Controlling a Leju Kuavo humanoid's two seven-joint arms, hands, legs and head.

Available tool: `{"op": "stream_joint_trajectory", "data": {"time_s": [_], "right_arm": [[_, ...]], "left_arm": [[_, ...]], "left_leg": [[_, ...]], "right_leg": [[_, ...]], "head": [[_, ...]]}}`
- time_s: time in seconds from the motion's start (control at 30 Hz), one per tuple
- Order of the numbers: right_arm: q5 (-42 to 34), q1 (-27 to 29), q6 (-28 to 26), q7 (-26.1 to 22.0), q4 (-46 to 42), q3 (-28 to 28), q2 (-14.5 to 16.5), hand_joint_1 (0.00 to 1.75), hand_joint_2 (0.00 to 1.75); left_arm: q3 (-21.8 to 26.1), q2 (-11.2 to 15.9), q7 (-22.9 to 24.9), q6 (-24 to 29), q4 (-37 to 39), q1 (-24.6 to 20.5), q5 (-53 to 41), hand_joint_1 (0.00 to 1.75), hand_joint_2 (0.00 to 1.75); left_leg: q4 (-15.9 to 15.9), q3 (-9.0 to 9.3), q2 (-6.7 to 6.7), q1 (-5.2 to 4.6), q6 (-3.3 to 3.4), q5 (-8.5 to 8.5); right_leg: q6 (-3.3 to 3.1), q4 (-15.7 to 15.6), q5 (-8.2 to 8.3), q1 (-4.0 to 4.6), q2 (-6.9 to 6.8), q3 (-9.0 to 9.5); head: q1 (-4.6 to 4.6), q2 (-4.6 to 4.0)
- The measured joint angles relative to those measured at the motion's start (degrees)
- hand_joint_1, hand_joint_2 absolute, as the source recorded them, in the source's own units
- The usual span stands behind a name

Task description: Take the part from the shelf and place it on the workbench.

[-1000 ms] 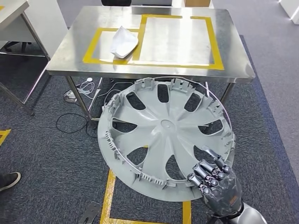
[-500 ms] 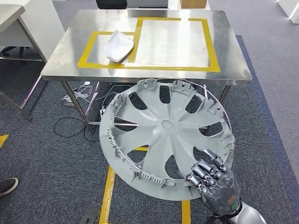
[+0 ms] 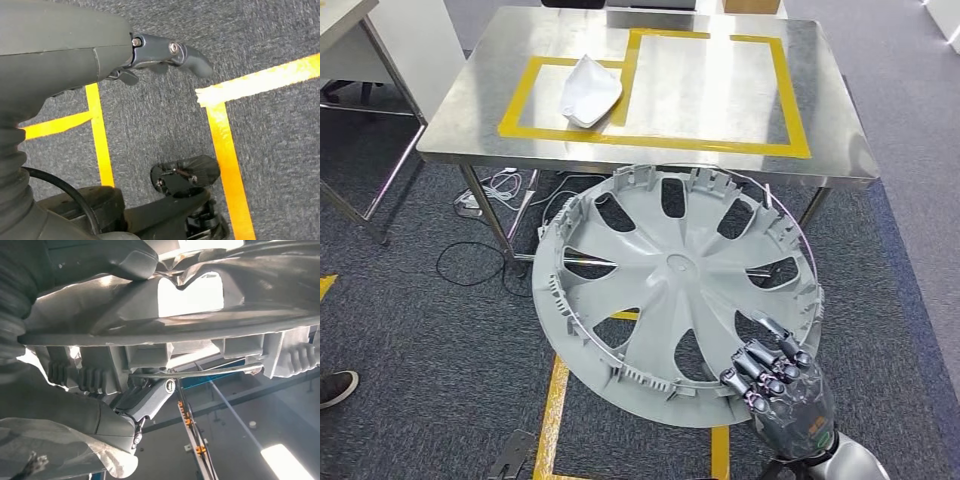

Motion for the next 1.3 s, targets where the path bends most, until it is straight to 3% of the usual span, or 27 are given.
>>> {"op": "stream_joint_trajectory", "data": {"time_s": [0.13,0.23,0.3,0.37,0.4,0.43,0.5,0.53,0.57,0.67,0.73,0.8,0.87,0.9,0.93,1.0,1.03,1.07,1.2,1.23,1.3], "right_arm": [[0.0,0.0,0.0,0.0,0.0,0.0,0.0,1.75,1.75],[0.0,0.1,0.0,0.0,0.1,0.0,0.0,1.75,1.75],[0.0,0.2,0.0,0.0,0.1,0.0,0.0,1.75,1.75],[0.0,0.2,0.0,-0.1,0.2,-0.1,0.0,1.75,1.75],[0.0,0.2,0.0,-0.1,0.2,-0.2,0.0,1.75,1.75],[0.0,0.4,0.0,-0.2,0.3,-0.2,0.1,1.75,1.75],[-0.1,0.6,0.0,-0.4,0.3,-0.3,0.3,1.75,1.75],[-0.1,0.7,0.0,-0.6,0.3,-0.3,0.4,1.75,1.75],[-0.2,0.7,0.0,-0.9,0.2,-0.4,0.5,1.75,1.75],[-0.3,0.8,0.0,-2.0,0.1,-0.8,1.0,1.75,1.75],[-0.4,0.8,0.0,-2.4,0.0,-1.1,1.2,1.75,1.75],[-0.4,0.8,0.0,-2.6,-0.1,-1.3,1.3,1.75,1.75],[-0.4,0.9,0.0,-2.8,-0.1,-1.5,1.4,1.75,1.75],[-0.4,1.0,0.0,-2.9,-0.1,-1.5,1.5,1.75,1.75],[-0.5,1.0,0.0,-2.9,-0.1,-1.6,1.6,1.75,1.75],[-0.5,1.0,0.0,-3.0,-0.1,-1.7,1.7,1.75,1.75],[-0.5,0.9,0.0,-3.1,-0.1,-1.8,1.8,1.75,1.75],[-0.6,0.9,0.0,-3.2,-0.1,-1.9,1.9,1.75,1.75],[-0.7,0.9,0.0,-3.7,-0.2,-2.2,2.3,1.75,1.75],[-0.7,0.9,0.0,-3.8,-0.2,-2.2,2.3,1.75,1.75],[-0.7,0.9,0.0,-3.9,-0.2,-2.4,2.5,1.75,1.75]], "left_arm": [[0.0,0.0,0.0,0.0,0.0,0.0,0.0,0.00,1.75],[0.0,0.0,0.0,0.0,0.0,0.0,0.0,0.00,1.75],[0.0,0.0,0.0,0.0,0.0,0.0,0.0,0.00,1.75],[0.0,-0.1,-0.1,0.1,0.0,0.0,0.1,0.00,1.75],[0.0,-0.1,-0.2,0.2,0.0,0.0,0.1,0.00,1.75],[0.0,-0.1,-0.2,0.3,0.0,0.0,0.2,0.00,1.75],[0.0,-0.1,-0.2,0.4,0.0,0.1,0.3,0.00,1.75],[0.0,0.0,-0.3,0.4,0.0,0.1,0.3,0.00,1.75],[0.0,0.0,-0.3,0.4,0.0,0.1,0.3,0.00,1.75],[0.0,0.0,-0.3,0.4,0.0,0.2,0.4,0.00,1.75],[0.0,-0.1,-0.3,0.4,0.0,0.1,0.4,0.00,1.75],[0.0,-0.1,-0.3,0.4,0.0,0.0,0.4,0.00,1.75],[0.0,-0.2,-0.3,0.4,0.0,0.1,0.4,0.00,1.75],[0.0,-0.2,-0.3,0.4,0.0,0.1,0.4,0.00,1.75],[0.0,-0.2,-0.3,0.4,0.0,0.1,0.4,0.00,1.75],[0.0,-0.3,-0.3,0.4,0.0,0.1,0.4,0.00,1.75],[0.0,-0.3,-0.3,0.4,0.0,0.1,0.3,0.00,1.75],[0.0,-0.4,-0.3,0.4,0.0,0.0,0.3,0.00,1.75],[0.0,-0.4,-0.3,0.4,0.0,-0.1,0.2,0.00,1.75],[0.0,-0.4,-0.4,0.4,0.0,-0.1,0.2,0.00,1.75],[0.0,-0.4,-0.4,0.4,0.0,-0.1,0.3,0.00,1.75]], "left_leg": [[0.0,0.01,0.00,0.00,0.00,-0.01],[0.0,0.26,-0.04,-0.03,0.01,-0.17],[0.0,1.03,-0.24,-0.06,-0.12,-0.66],[0.2,1.70,-0.44,-0.22,-0.71,-1.37],[2.3,0.84,-0.37,-0.19,-1.38,-2.67],[5.0,-0.77,-0.26,0.00,-2.14,-2.91],[5.7,-2.05,0.11,0.43,-3.04,-1.71],[3.9,-1.76,0.22,0.49,-2.95,-0.17],[1.5,-0.82,0.28,0.39,-2.69,0.32],[0.7,-0.48,0.20,0.35,-1.69,-0.12],[0.4,-0.01,0.16,0.51,-0.96,-0.15],[0.3,0.19,0.16,0.41,-0.46,-0.39],[0.3,0.46,0.14,0.23,-0.20,-0.67],[0.3,0.71,0.07,0.15,-0.14,-0.86],[0.3,1.04,-0.01,0.09,-0.18,-1.07],[0.4,1.64,-0.19,-0.10,-0.49,-1.60],[0.5,1.74,-0.22,-0.22,-0.73,-1.81],[0.5,1.73,-0.22,-0.31,-0.97,-1.94],[1.3,1.59,-0.10,-0.21,-2.12,-2.84],[3.2,0.82,-0.07,-0.15,-2.46,-3.87],[10.0,-2.54,0.01,0.10,-3.01,-6.91]], "right_leg": [[0.00,0.0,0.04,0.00,0.00,-0.05],[-0.03,-0.2,1.10,0.00,0.00,-0.41],[-0.30,-5.8,5.65,0.00,0.00,1.46],[-0.98,-13.9,9.90,0.23,0.08,4.87],[-1.62,-15.9,10.12,0.20,0.04,6.09],[-2.18,-17.2,9.66,0.15,0.04,7.40],[-2.50,-17.5,8.45,-0.09,-0.01,9.04],[-2.12,-17.5,8.01,-0.03,0.06,9.45],[-1.72,-17.5,7.84,0.04,0.06,9.48],[-0.70,-17.5,7.43,0.00,-0.03,9.42],[-0.29,-14.2,5.55,-0.05,-0.02,7.75],[-0.16,-6.8,2.46,-0.03,0.02,3.63],[-0.14,-1.1,1.44,0.00,0.03,-0.03],[-0.24,-1.1,2.58,0.01,0.03,-0.55],[-0.44,-3.6,4.80,0.05,0.03,0.20],[-1.02,-11.2,9.23,0.23,0.01,3.41],[-1.29,-14.2,10.19,0.33,0.00,4.85],[-1.49,-16.0,10.36,0.44,0.03,5.71],[-2.31,-17.1,9.82,0.28,0.14,6.70],[-2.60,-17.3,9.75,0.13,0.05,7.02],[-3.08,-17.4,9.42,0.04,-0.08,7.51]], "head": [[0.01,0.00],[0.00,0.00],[-0.01,0.00],[-0.02,0.00],[-0.19,0.01],[-0.37,0.01],[-0.66,0.01],[-0.65,0.00],[-0.63,0.00],[-0.57,0.00],[-0.37,0.00],[-0.20,0.00],[-0.19,0.00],[-0.19,0.00],[-0.17,0.00],[-0.16,0.00],[-0.18,0.00],[-0.24,0.00],[-0.40,0.00],[-0.46,0.00],[-0.60,0.00]]}}
